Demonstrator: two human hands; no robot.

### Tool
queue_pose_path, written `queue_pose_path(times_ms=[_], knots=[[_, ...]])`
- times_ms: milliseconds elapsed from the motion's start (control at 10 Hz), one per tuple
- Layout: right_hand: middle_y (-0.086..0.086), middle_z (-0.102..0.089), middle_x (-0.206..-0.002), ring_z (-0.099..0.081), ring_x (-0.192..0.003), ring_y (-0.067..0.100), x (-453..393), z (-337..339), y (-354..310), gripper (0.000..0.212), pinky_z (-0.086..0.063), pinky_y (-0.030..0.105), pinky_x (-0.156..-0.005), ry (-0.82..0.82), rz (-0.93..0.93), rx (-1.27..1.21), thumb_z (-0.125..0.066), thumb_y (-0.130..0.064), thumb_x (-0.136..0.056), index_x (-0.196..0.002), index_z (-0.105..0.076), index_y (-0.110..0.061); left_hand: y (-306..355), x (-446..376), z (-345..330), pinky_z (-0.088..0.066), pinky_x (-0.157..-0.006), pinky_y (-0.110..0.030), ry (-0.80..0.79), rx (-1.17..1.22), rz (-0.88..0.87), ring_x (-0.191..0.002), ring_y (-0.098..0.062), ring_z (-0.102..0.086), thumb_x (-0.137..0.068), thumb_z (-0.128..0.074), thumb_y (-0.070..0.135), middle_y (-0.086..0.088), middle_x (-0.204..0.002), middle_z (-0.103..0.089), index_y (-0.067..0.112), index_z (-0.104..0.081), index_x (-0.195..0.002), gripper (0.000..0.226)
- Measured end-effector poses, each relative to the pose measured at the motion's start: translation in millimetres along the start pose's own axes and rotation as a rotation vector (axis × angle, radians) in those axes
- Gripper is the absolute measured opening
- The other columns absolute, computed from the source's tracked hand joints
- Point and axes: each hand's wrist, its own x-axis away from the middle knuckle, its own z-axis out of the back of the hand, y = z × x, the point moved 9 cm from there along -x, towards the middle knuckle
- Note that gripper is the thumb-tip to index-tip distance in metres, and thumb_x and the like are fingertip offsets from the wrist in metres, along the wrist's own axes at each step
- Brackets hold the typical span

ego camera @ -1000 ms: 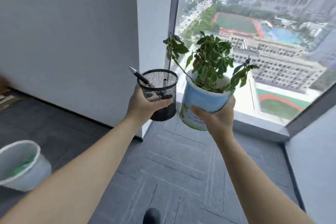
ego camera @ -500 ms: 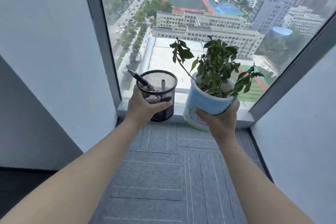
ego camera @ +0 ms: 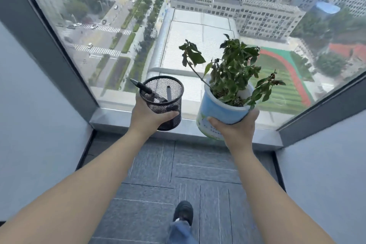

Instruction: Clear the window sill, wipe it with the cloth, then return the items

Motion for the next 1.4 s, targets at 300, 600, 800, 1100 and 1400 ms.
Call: queue_pose_path(times_ms=[300,600,800,1100,1400], knots=[[-0.021,-0.044,-0.103,-0.048,-0.088,-0.024,-109.4,-67.8,170.3,0.085,-0.046,-0.001,-0.071,-0.056,-0.087,-0.047,-0.087,-0.004,-0.053,-0.112,-0.028,-0.021,-134.4,-130.2,-93.4,-0.035,-0.094,-0.026,-0.002,-0.056,0.085,-0.106,-0.015,-0.047,-0.053,-0.084,0.012,0.003,-0.113,-0.049,0.013,-0.032,-0.125,0.089],[-0.026,-0.039,-0.099,-0.043,-0.083,-0.032,-149.4,-163.6,419.9,0.083,-0.040,-0.006,-0.067,-0.016,-0.097,-0.033,-0.084,-0.007,-0.058,-0.116,-0.027,-0.021,-371.9,-231.0,-169.5,-0.044,-0.099,-0.037,-0.023,-0.092,0.063,-0.110,-0.020,-0.055,-0.036,-0.081,0.036,-0.005,-0.118,-0.059,0.013,-0.040,-0.120,0.097],[-0.027,-0.038,-0.098,-0.045,-0.090,-0.015,-174.7,-209.5,527.8,0.076,-0.040,-0.005,-0.069,0.008,-0.054,0.007,-0.085,-0.011,-0.058,-0.102,-0.026,-0.033,-476.8,-276.2,-207.0,-0.039,-0.092,-0.026,-0.018,-0.123,0.028,-0.106,-0.016,-0.053,-0.040,-0.079,0.031,0.003,-0.111,-0.054,0.012,-0.037,-0.122,0.094],[-0.003,-0.044,-0.121,-0.047,-0.110,0.009,-183.8,-228.4,589.0,0.084,-0.044,0.003,-0.083,0.004,-0.095,-0.005,-0.085,-0.015,-0.059,-0.119,-0.026,-0.021,-527.5,-298.6,-225.0,-0.033,-0.093,-0.016,0.017,-0.194,0.029,-0.113,-0.014,-0.049,-0.052,-0.084,0.019,-0.003,-0.123,-0.052,0.011,-0.032,-0.126,0.091],[0.002,-0.015,-0.155,-0.018,-0.143,0.017,-166.4,-221.3,593.6,0.110,-0.023,0.036,-0.117,-0.043,-0.322,0.012,-0.080,-0.026,-0.066,-0.146,-0.005,-0.018,-524.0,-274.1,-225.0,-0.027,-0.109,-0.027,-0.046,-0.189,0.119,-0.129,-0.017,-0.035,-0.053,-0.080,0.034,-0.007,-0.137,-0.037,0.012,-0.028,-0.132,0.097]])
